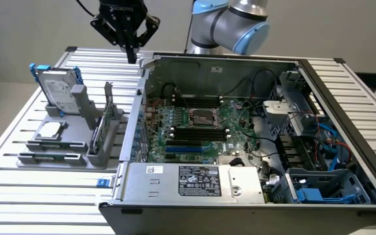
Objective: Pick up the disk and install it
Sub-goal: 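Reach for the disk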
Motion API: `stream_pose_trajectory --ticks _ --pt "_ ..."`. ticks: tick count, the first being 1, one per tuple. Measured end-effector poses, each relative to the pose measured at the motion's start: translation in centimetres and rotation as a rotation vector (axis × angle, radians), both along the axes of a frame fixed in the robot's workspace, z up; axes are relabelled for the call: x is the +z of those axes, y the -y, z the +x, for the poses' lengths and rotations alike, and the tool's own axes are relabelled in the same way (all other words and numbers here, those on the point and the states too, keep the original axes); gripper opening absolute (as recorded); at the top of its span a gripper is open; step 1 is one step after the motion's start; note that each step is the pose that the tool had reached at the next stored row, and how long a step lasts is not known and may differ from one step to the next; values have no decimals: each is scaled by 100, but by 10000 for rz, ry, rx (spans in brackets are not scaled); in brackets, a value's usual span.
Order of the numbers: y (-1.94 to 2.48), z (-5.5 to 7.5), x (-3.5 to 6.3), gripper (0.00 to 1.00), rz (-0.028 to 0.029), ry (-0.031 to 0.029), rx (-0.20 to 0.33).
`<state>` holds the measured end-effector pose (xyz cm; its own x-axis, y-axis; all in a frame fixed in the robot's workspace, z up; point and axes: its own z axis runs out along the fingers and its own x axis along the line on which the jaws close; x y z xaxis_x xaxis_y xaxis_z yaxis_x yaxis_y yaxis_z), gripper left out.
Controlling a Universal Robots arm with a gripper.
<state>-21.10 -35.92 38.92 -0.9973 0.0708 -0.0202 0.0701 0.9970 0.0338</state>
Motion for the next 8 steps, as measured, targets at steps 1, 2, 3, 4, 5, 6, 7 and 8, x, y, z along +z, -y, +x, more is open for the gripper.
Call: stream_pose_trajectory --ticks 1,2,3,4,5,6,7,8 --pt "-19 -49 -2 11 -20 -2 -2" --pt "-34 -93 -5 11 -40 -2 -1" --pt "-50 -138 -8 11 -62 -2 0" --pt "-65 -183 -12 11 -84 -1 -1" --pt "-80 -228 -16 11 -108 -1 -1" --pt "-96 -277 -20 11 -135 -1 -1" --pt "-110 -321 -23 11 -159 -2 -1" --pt "-125 -366 -28 11 -183 0 -1"
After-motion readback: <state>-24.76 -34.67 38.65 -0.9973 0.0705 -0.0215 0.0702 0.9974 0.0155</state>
